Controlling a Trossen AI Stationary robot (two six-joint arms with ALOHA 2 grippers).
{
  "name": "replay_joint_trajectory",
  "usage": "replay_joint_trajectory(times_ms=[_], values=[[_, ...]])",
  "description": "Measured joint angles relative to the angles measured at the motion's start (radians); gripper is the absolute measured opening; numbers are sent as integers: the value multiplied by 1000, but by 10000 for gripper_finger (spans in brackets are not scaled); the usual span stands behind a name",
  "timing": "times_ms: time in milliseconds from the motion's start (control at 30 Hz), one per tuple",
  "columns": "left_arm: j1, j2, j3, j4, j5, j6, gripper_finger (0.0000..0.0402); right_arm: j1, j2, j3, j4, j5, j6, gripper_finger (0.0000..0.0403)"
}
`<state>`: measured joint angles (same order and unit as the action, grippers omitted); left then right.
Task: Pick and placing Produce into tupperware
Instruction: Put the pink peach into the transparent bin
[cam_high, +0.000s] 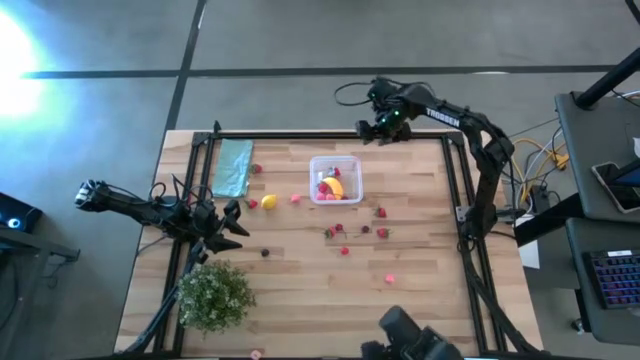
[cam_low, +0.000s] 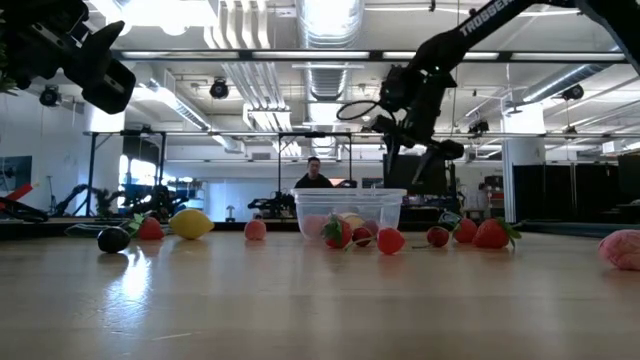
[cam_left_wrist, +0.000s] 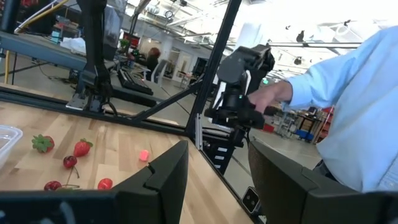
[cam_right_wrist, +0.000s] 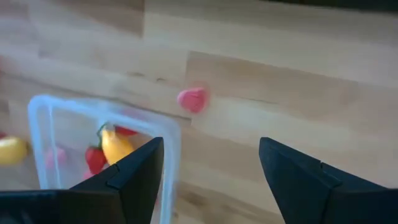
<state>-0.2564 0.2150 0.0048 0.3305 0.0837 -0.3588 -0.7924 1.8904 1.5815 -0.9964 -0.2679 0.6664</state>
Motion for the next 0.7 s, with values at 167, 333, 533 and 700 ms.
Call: replay_joint_trajectory(times_ms=[167, 333, 533, 700], values=[[0, 0, 0, 0, -1, 0, 155, 0, 1, -67, 197, 3, 180, 250], [0, 0, 0, 0, -4, 0, 155, -1, 38, -85, 297, 7, 408, 244], [0, 0, 0, 0, -3, 0, 155, 21, 97, -86, 286, -1, 602, 244], [0, 0, 0, 0, -3, 0, 155, 53, 127, -86, 237, 4, 673, 244]])
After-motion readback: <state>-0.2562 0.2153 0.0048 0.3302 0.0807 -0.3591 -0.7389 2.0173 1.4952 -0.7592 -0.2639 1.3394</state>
